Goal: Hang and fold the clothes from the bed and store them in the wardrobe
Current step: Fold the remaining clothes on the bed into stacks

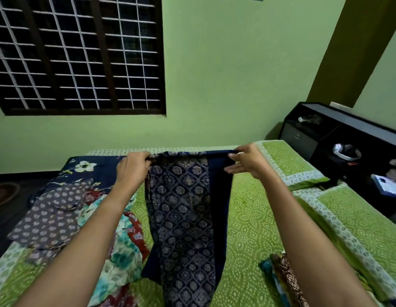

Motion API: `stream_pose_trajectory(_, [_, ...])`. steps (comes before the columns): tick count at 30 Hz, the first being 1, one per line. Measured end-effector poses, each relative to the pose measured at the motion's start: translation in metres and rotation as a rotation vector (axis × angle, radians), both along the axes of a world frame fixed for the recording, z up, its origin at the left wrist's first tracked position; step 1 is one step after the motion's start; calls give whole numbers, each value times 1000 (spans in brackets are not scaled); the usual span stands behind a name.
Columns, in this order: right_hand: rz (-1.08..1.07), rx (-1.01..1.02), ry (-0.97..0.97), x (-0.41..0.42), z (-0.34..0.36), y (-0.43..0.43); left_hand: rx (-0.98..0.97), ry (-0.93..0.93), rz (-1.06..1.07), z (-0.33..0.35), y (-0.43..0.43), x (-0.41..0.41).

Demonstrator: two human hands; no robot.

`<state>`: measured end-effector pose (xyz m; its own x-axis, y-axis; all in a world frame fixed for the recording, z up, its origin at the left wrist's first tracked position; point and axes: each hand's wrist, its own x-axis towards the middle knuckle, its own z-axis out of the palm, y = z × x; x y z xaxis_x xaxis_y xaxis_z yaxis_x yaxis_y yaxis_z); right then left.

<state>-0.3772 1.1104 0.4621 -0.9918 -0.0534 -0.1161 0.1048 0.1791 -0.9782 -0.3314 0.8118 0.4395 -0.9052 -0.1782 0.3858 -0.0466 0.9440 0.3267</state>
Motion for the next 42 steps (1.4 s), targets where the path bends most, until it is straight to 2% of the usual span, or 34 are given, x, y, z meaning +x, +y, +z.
stream_pose_trajectory(2, [-71, -128, -39, -14, -8, -12, 61, -69, 34, -5, 8, -17])
stream_pose_trajectory(3, [-127, -152, -40, -25, -12, -18, 224, -101, 14, -7, 13, -31])
stream_pose_trajectory(6, [-258, -298, -8, -54, -23, -30, 1104, -152, -47, -8, 24, -70])
stream_pose_trajectory(7, [-268, -374, 13, -60, -24, -33, 1308, -120, -50, -6, 29, -82])
stream_pose_trajectory(9, [-294, -541, 69, -75, -22, -36, 1479, -32, -77, 1, 38, -103])
stream_pose_trajectory(11, [-333, -672, 149, -87, -18, -32, 1529, 48, -173, 3, 45, -117])
stream_pose_trajectory(14, [-362, -730, 221, -95, -14, -23, 1509, 87, -230, -2, 46, -128])
stream_pose_trajectory(20, [-350, -680, 156, -60, -53, -1, 1505, 33, -216, -44, 60, -98])
stream_pose_trajectory(23, [-384, -565, 56, -32, -97, 11, 1518, -77, -169, -95, 70, -70])
stream_pose_trajectory(27, [-398, -252, -135, 13, -178, 30, 1477, -222, -32, -174, 78, -30])
stream_pose_trajectory(31, [-165, 228, -364, 70, -268, 55, 1230, -422, 79, -252, 86, 31])
stream_pose_trajectory(35, [83, 536, -363, 121, -310, 61, 853, -517, 62, -316, 79, 94])
stream_pose_trajectory(38, [255, 619, -399, 156, -336, 66, 522, -695, -208, -357, 66, 147])
stream_pose_trajectory(42, [444, 699, -416, 196, -371, 75, 384, -862, -339, -383, 63, 196])
